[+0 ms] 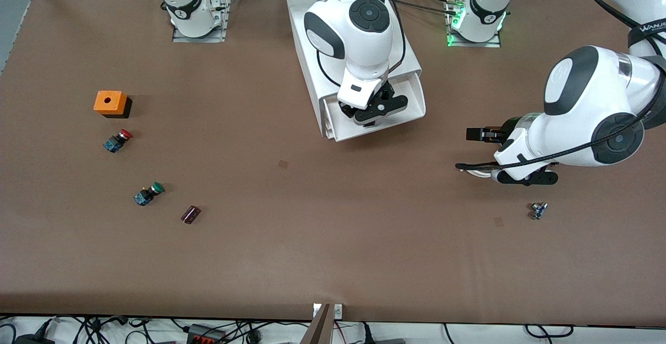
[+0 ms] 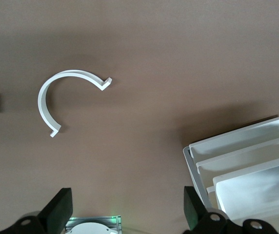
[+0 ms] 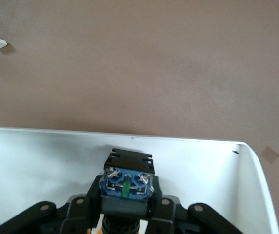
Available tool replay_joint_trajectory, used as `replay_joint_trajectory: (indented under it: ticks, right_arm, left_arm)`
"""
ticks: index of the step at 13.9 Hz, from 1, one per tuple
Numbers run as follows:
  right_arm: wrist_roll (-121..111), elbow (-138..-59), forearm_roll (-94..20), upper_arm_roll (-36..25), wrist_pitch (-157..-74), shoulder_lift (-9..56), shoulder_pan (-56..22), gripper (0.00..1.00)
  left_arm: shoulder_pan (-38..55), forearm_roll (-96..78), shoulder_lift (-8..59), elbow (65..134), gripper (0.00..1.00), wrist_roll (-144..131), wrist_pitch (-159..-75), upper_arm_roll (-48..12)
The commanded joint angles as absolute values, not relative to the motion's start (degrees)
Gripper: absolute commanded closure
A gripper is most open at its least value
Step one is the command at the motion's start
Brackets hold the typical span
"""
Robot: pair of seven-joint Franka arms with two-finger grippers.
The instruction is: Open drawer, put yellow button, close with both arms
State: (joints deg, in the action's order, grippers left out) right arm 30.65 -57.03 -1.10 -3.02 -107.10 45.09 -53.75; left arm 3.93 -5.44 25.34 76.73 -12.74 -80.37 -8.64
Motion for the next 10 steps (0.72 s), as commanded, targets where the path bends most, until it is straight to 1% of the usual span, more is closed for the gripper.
replay_joint_trajectory:
  ticks: [1,2,3,4,7,10]
  right_arm:
    - [31.47,-55.55,-1.49,-3.16,-107.58,46.23,-54.23,1.00]
    - [31.38,-55.55,-1.49,-3.16,-107.93,46.23,-54.23,0.99]
    - [31.38,-55.55,-1.49,-3.25,-108.19,46.14,-54.14,0.61]
    - [31.29,-55.46,-1.49,-3.34,-108.45,46.14,-54.14,0.01]
    - [31.55,-55.28,-1.41,-3.78,-108.20,45.88,-54.14,0.00]
    - [32.69,-54.50,-1.49,-4.04,-107.84,43.87,-53.18,0.00]
  left_arm:
    - [4.22,-4.13,25.75,75.67,0.00,-13.54,-80.16,-8.79]
    - [4.31,-4.13,25.75,75.59,0.00,-13.54,-80.16,-8.79]
    - [4.48,-4.13,25.75,75.50,0.00,-13.54,-80.16,-8.79]
    - [4.48,-4.13,25.75,75.50,0.00,-13.54,-80.16,-8.79]
    - [4.48,-4.13,25.75,75.50,0.00,-13.62,-80.16,-8.79]
    - [4.74,-4.13,25.75,75.50,0.00,-13.62,-80.16,-8.79]
